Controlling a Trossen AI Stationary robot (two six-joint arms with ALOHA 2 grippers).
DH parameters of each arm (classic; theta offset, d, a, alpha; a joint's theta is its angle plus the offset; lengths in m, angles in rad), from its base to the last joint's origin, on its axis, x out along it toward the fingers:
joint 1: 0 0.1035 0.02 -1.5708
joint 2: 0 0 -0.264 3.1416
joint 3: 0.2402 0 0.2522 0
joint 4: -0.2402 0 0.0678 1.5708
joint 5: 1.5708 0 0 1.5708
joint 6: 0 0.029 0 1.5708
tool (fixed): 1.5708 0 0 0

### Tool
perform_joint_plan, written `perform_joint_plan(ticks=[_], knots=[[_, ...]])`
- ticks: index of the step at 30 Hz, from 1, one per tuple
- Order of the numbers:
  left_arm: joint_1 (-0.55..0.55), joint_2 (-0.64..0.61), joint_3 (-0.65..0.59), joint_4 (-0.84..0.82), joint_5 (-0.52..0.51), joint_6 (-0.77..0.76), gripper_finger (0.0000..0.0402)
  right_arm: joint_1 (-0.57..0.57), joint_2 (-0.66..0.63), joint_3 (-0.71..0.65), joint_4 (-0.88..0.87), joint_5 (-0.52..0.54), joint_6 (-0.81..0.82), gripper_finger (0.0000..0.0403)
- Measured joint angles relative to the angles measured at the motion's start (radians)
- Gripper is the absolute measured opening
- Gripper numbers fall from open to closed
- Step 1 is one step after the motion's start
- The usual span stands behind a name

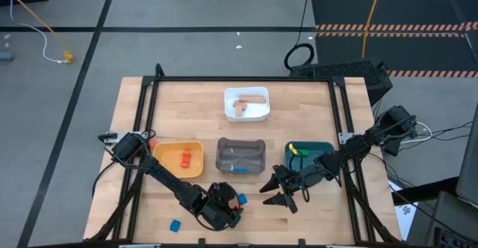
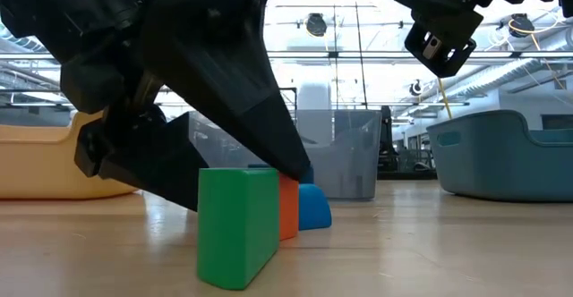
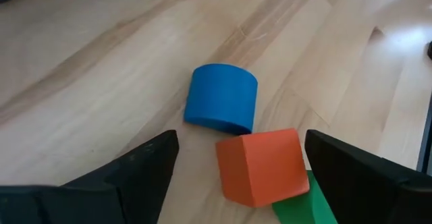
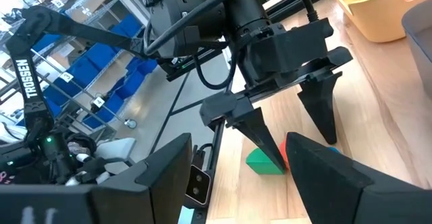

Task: Sort & place blocks by color
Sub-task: Put the right orange cube block into the yellow bin

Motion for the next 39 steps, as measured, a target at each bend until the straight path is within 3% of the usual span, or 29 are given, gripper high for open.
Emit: perform_joint_plan(ticks=[11, 18, 30, 39], knots=[[0.004, 0.001, -0.002, -0.035, 0.006, 0.012, 0.0195, 0.0, 0.0, 0.0, -0.001, 0.0, 0.0, 0.0231], [0.004, 0.002, -0.002, -0.048, 0.004, 0.031, 0.0147, 0.0, 0.0, 0.0, -0.001, 0.0, 0.0, 0.0231], [0.006, -0.119, -0.004, -0.122, 0.006, 0.145, 0.0144, 0.0, 0.0, 0.0, -0.001, 0.0, 0.0, 0.0231], [-0.018, -0.304, -0.004, -0.399, -0.133, 0.138, 0.0152, 0.0, 0.0, 0.0, -0.001, 0.0, 0.0, 0.0231]])
